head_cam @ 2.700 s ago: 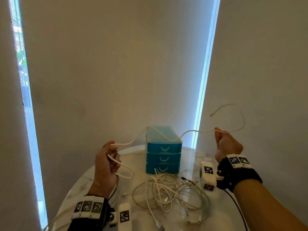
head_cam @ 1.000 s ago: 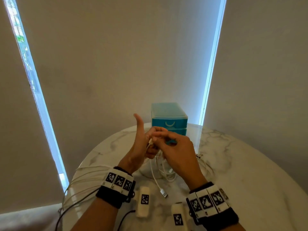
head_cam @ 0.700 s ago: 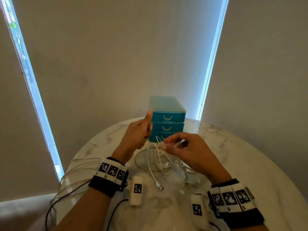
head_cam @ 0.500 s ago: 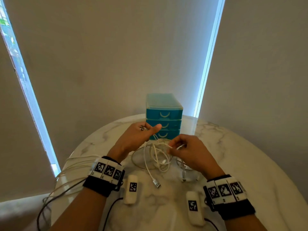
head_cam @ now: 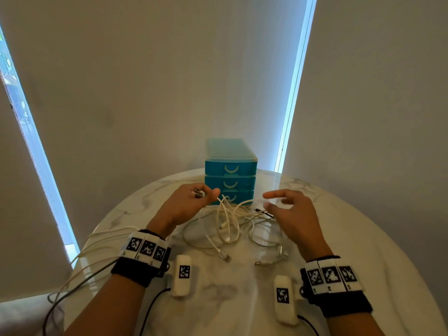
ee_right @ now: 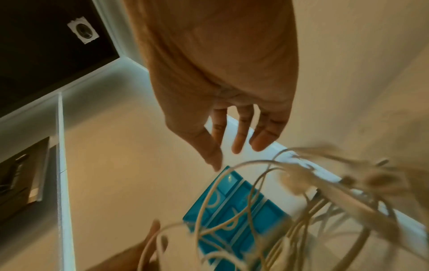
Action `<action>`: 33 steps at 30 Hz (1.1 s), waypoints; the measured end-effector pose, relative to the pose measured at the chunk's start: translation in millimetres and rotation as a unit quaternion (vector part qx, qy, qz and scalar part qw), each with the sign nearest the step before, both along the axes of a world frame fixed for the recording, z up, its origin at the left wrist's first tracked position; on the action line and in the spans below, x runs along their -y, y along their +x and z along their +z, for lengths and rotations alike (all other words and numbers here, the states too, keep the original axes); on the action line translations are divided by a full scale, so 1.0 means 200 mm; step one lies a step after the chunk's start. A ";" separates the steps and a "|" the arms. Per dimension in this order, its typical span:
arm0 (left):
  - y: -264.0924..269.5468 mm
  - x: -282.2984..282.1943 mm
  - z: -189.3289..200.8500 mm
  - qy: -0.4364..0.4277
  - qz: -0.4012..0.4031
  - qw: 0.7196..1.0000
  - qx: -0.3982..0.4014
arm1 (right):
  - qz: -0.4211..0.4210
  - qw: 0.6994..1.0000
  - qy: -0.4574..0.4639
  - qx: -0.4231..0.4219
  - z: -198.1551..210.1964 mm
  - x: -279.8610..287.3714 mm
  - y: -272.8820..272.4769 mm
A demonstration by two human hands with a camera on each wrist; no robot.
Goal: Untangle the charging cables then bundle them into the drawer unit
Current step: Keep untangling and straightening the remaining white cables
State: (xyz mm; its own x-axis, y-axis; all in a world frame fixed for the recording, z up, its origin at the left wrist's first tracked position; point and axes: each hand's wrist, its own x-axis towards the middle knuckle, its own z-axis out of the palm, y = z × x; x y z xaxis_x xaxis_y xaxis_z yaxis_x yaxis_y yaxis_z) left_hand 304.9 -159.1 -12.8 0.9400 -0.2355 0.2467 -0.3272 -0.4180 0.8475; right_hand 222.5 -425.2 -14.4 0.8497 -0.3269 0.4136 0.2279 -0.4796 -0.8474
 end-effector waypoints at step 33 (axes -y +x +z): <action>-0.12 0.12 0.07 -0.043 -0.054 0.997 0.039 | 0.103 0.964 0.228 0.091 0.11 -0.19 -0.07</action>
State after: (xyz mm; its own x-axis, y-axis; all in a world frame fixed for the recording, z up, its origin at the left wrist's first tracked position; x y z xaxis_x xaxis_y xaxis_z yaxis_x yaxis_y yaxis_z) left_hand 280.2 -182.6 2.0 0.8880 -0.3083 0.3411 -0.4317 -0.3037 0.8494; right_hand 208.5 -386.4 8.5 0.8432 -0.3420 0.4147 0.4424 0.0034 -0.8968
